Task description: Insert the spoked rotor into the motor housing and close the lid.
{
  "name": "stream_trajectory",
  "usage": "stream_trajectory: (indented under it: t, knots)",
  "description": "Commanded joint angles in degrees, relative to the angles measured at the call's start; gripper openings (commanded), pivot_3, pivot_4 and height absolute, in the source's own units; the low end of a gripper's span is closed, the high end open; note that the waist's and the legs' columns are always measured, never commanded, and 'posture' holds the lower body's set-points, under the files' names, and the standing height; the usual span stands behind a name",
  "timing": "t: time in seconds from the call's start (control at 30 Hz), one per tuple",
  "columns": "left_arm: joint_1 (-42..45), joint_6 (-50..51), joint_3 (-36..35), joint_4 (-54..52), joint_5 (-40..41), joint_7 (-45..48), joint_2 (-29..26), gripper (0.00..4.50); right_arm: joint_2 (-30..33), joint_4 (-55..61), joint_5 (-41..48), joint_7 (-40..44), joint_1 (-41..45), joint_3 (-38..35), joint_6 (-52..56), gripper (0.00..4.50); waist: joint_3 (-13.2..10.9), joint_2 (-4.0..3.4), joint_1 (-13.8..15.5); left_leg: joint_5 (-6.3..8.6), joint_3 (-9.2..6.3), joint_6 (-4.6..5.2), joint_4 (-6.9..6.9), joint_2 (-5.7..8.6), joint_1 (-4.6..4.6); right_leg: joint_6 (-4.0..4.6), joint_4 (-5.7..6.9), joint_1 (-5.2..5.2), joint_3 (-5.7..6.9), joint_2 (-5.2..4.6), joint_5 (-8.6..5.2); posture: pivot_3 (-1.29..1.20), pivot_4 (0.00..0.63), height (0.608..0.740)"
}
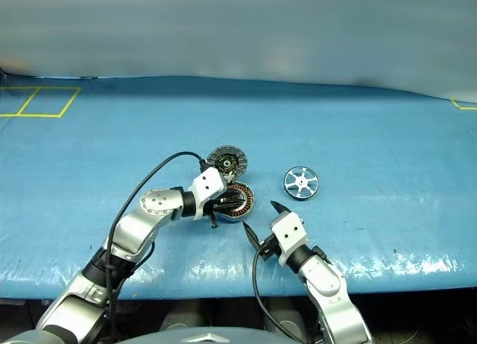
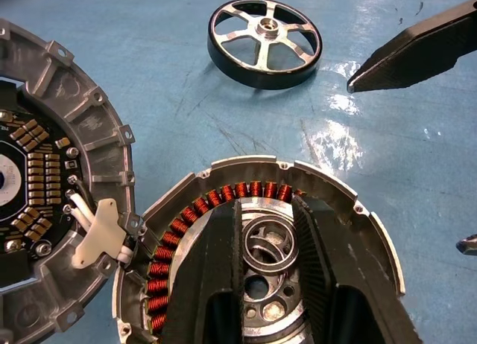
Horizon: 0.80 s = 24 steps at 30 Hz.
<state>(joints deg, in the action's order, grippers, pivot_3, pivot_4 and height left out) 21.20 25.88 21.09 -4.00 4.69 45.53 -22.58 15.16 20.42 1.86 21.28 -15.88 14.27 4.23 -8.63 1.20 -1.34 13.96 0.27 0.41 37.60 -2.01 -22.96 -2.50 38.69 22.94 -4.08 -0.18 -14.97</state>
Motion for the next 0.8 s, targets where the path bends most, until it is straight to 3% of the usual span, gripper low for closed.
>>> stream_trajectory:
  t: [0.03, 0.1, 0.27, 0.37, 0.6, 0.67, 0.8]
  knots:
    - [0.6, -0.9, -1.6, -1.8, 0.7, -0.6, 0.7, 2.59, -0.1, 1.6, 0.3, 0.1, 0.3, -0.2, -0.2, 4.5, 0.0, 0.0, 0.0, 0.0, 0.0, 0.0, 0.0, 0.0, 0.0, 0.0, 0.0, 0.0, 0.0, 0.0, 0.0, 0.0, 0.15, 0.74]
    - [0.1, -0.5, -3.0, -4.4, 2.2, -0.5, 0.5, 3.24, -0.3, 1.8, 1.2, 0.2, 0.1, -0.5, 0.2, 4.5, 0.0, 0.0, 0.0, 0.0, 0.0, 0.0, 0.0, -0.01, 0.0, 0.0, 0.0, 0.0, 0.0, 0.0, 0.0, 0.0, 0.15, 0.74]
    - [-2.1, 1.9, -5.9, -11.0, 5.2, -0.8, -0.9, 3.24, 0.0, 2.0, 2.1, 0.5, 0.2, -1.1, 0.9, 4.5, 0.0, 0.0, 0.0, 0.0, -0.03, 0.0, 0.0, -0.07, -0.01, 0.0, 0.0, 0.0, 0.0, -0.02, 0.0, 0.0, 0.15, 0.74]
    - [-4.0, 3.0, -7.0, -13.6, 5.6, -1.7, -1.6, 2.63, 0.1, 2.1, 2.4, 0.8, 0.6, -1.1, 1.6, 4.5, 0.0, 0.0, 0.0, 0.0, -0.02, 0.0, 0.0, -0.08, 0.0, 0.0, 0.0, -0.01, 0.0, -0.04, 0.0, 0.0, 0.15, 0.74]
    - [-12.3, 4.5, -12.5, -20.7, 8.4, -5.5, -2.2, 0.34, -0.5, 6.1, 3.9, -0.4, 2.2, -2.2, 9.5, 4.5, 0.0, -0.01, 0.0, 0.0, -0.03, 0.0, 0.02, -0.15, 0.0, 0.0, 0.01, -0.01, 0.01, -0.09, 0.0, 0.0, 0.15, 0.74]
    - [-16.9, 3.0, -14.8, -23.3, 8.8, -6.5, -3.0, 0.07, -1.1, 10.3, 8.4, -0.8, 4.6, -3.9, 17.8, 4.5, 0.0, -0.03, -0.1, 0.0, -0.03, 0.0, 0.02, -0.14, 0.0, 0.0, 0.01, -0.02, 0.02, -0.11, 0.0, 0.0, 0.15, 0.74]
    - [-24.8, -4.5, -15.5, -24.8, 7.1, -6.8, -3.6, 0.07, -1.7, 14.0, 11.6, -3.3, 11.8, -6.0, 31.9, 4.5, 0.0, -0.05, -0.6, 0.01, 0.03, 0.02, 0.02, -0.21, 0.02, 0.04, 0.01, 0.03, 0.03, -0.2, 0.03, 0.0, 0.15, 0.74]
